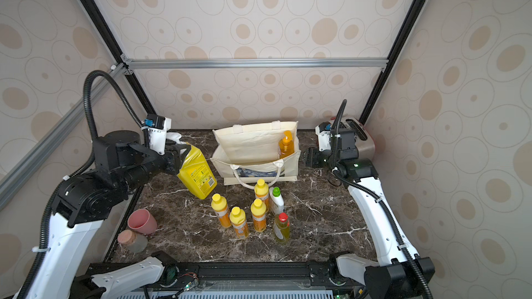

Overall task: Pack dish soap into the shopping bag
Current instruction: Pick up the bottle of dish soap at the center of the board, then place the bottle of dish soap in the shopping bag.

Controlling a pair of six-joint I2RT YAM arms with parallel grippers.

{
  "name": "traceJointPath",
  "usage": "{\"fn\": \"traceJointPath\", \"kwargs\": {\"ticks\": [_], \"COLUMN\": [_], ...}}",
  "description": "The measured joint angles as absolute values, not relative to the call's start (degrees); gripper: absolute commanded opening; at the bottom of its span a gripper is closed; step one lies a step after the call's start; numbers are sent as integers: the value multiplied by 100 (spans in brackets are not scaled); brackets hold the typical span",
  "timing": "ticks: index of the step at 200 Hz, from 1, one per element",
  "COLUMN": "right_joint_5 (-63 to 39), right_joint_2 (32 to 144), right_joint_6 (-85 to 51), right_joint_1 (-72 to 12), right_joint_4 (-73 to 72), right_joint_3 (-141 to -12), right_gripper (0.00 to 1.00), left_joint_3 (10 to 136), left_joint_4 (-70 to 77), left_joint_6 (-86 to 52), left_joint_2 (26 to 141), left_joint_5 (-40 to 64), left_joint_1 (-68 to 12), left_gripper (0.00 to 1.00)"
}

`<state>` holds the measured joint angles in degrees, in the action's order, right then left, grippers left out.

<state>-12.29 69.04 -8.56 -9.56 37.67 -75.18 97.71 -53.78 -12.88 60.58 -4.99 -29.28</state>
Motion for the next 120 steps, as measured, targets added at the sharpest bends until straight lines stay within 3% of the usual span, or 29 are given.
{"fn": "traceJointPath", "kwargs": {"ticks": [120], "right_joint_5": [-1328], "right_joint_2": [6982], "right_joint_6": [-856], "right_joint_1": [-928], "right_joint_4": [3743], "right_joint_3": [-7518], "right_gripper": [69], "left_joint_3": [11380], "left_joint_4": [-5111], "left_joint_6": [-1741], "left_joint_2": [7535], "left_joint_5": [259], "left_joint_1": [-2928], "left_gripper": [0]}}
